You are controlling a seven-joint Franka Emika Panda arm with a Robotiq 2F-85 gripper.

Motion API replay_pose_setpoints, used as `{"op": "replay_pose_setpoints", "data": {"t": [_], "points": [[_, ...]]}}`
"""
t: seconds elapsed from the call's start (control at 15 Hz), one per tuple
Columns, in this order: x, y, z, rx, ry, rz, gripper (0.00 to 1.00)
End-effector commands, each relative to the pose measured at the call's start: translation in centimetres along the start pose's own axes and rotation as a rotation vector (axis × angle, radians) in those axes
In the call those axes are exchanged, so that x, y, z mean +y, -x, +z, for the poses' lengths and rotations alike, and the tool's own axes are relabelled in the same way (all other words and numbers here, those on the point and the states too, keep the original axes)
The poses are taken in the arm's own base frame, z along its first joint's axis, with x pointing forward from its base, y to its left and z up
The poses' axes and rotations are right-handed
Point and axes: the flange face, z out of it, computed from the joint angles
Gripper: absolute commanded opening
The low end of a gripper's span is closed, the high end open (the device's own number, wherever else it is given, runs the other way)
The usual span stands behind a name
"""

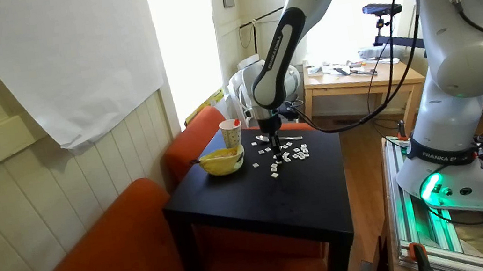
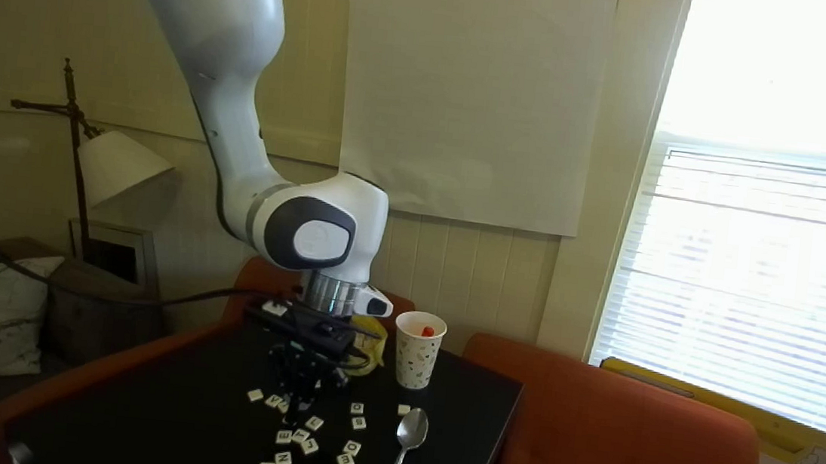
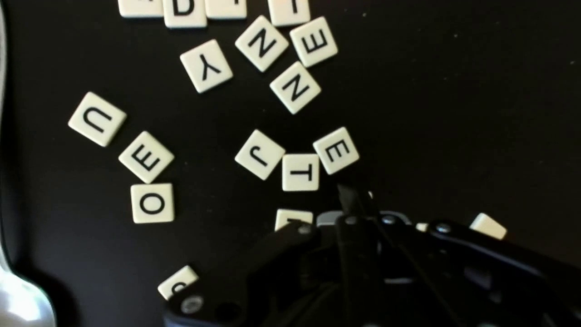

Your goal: Replace the tile letter s with the tile letter l

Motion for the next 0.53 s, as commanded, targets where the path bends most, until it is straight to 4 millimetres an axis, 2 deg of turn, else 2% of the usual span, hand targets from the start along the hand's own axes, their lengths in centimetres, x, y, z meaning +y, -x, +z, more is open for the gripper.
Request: {"op": "replay_pose_setpoints", "data": {"t": [0.0, 0.47], "points": [[0.66, -0.4, 0.24, 0.008, -0.034, 0.082, 0.0], [0.77, -0.75, 0.08, 0.036, -0.077, 0.16, 0.0]]}}
